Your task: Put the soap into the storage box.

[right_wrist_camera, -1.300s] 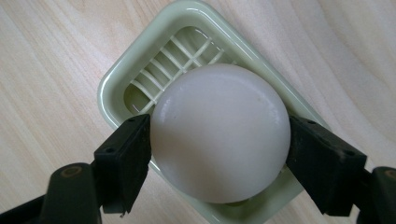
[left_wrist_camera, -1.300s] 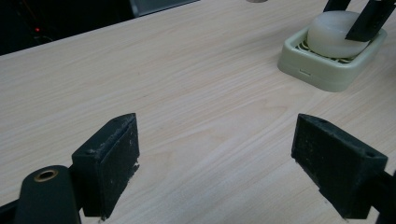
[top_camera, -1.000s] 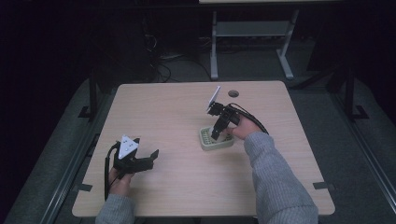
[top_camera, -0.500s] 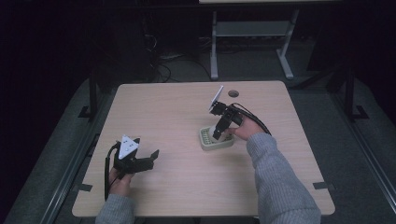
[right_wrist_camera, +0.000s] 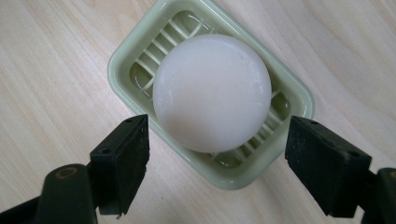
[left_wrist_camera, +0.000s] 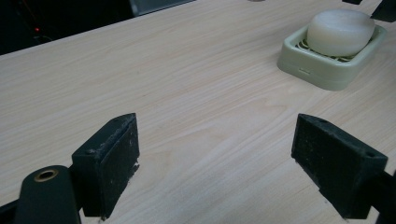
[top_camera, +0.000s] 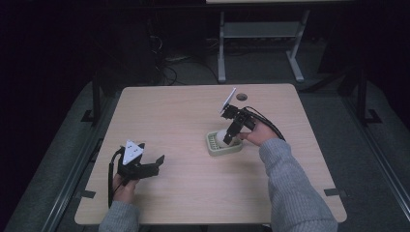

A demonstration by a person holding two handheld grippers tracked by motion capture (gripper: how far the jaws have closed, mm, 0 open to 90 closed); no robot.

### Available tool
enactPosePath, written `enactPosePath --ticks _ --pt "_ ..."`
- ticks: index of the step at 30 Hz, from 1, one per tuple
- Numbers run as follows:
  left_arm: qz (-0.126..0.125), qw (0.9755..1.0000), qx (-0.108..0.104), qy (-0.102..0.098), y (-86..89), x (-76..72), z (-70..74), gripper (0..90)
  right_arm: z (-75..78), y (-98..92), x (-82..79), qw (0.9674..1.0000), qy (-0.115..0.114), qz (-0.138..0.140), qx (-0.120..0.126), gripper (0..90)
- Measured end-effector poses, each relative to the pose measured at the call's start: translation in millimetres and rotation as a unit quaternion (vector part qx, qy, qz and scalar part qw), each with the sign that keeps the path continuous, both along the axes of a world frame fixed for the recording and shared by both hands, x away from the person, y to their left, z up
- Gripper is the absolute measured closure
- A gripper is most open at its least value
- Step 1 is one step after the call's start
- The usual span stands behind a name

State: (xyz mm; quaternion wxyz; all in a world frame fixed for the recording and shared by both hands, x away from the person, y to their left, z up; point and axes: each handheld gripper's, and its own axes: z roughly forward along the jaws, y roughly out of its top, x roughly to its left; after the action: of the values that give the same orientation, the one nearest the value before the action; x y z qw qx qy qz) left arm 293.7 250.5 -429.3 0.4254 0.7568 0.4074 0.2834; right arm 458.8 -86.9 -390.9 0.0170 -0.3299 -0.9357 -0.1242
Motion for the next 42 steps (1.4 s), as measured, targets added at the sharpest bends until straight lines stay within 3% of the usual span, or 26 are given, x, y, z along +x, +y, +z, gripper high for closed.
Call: enactPosePath --ticks 12,23,42 --pt "0.000 1.0000 0.001 0.000 0.1 -0.3 0.3 14.8 8.5 -10.4 -7.3 0.9999 -0.009 -0.003 0.005 21.3" --pt "0.000 1.0000 0.001 0.000 0.0 -0.5 0.4 14.8 7.0 -18.0 -13.0 0.9999 -0.003 -0.009 0.011 21.3" --pt "0.000 1.0000 0.003 0.000 -0.4 -0.4 0.2 14.8 11.5 -32.1 -23.8 0.9997 -0.014 -0.011 0.015 21.5"
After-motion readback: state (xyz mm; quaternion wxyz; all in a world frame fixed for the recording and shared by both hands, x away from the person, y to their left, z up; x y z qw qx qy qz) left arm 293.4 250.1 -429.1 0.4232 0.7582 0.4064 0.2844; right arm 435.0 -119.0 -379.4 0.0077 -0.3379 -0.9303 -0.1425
